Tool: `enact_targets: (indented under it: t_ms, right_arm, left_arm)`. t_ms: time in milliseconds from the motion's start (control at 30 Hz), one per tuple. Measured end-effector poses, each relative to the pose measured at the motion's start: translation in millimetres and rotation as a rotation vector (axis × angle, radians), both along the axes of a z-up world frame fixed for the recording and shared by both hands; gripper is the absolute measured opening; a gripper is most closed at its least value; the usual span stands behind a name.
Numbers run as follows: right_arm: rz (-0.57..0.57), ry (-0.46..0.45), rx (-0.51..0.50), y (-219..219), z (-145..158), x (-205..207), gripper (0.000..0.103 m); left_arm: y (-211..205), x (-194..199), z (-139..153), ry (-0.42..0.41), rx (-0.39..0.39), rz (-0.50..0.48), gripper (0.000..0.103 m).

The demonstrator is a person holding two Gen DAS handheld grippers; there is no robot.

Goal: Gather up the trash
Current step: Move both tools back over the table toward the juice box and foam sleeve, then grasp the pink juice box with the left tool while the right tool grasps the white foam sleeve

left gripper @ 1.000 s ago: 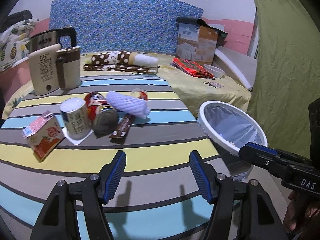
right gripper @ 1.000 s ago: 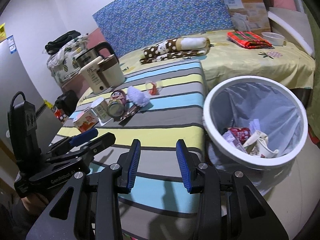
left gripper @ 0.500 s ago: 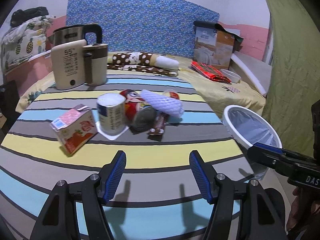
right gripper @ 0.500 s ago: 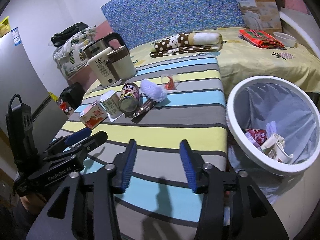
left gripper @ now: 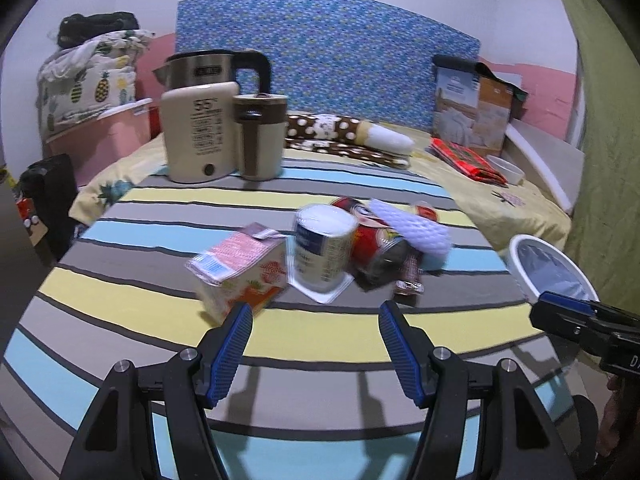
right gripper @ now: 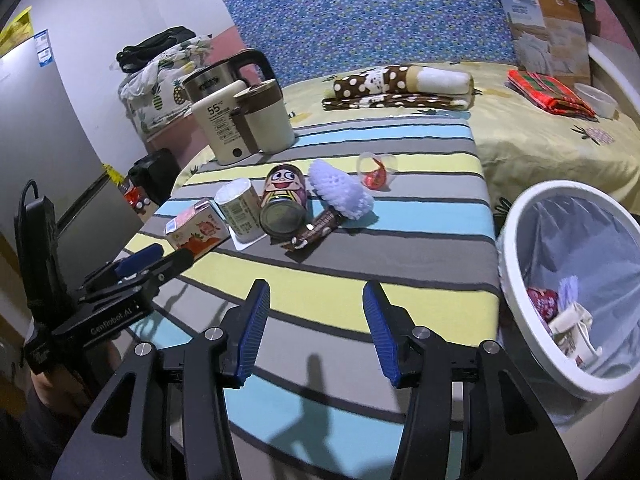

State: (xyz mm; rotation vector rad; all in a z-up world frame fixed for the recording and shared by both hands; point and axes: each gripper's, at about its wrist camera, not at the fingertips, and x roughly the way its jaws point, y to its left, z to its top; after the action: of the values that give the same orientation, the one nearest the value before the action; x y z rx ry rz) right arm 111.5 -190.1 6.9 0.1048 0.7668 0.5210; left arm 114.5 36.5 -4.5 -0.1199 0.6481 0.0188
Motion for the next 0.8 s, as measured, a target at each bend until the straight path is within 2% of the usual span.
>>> enact_targets:
  t_ms: [267, 400, 500, 700, 800]
  right_arm:
    - [0.021, -0.006, -0.002, 13.2, -1.2, 12.8, 0.051]
    - [0.008, -0.014, -0.028, 14.3, -1.9, 24.0, 0.059]
    - [0.001, -0.012, -0.044, 15.2, -3.4, 34.3, 0.059]
    - [0.000, -0.005, -0.077, 18.6, -8.9, 51.5, 0.059]
    - [-0.012, 0.002, -0.079, 15.9, -11.6, 61.4, 0.059]
  left_arm:
    - [31.9, 11.1, 1.3, -0.010, 0.030, 0.061, 0.069]
    - [42.3, 18.5, -1.0, -0.002, 0.044, 0.074, 0.070]
    - [50.2, 23.7, -3.7, 0.004, 0.048, 0.082, 0.071]
    - [59.6, 38.8, -14.3, 0.046, 0.028, 0.064, 0.071]
    - [65.0, 44.9, -19.1, 0.077, -0.019, 0.042, 0.071]
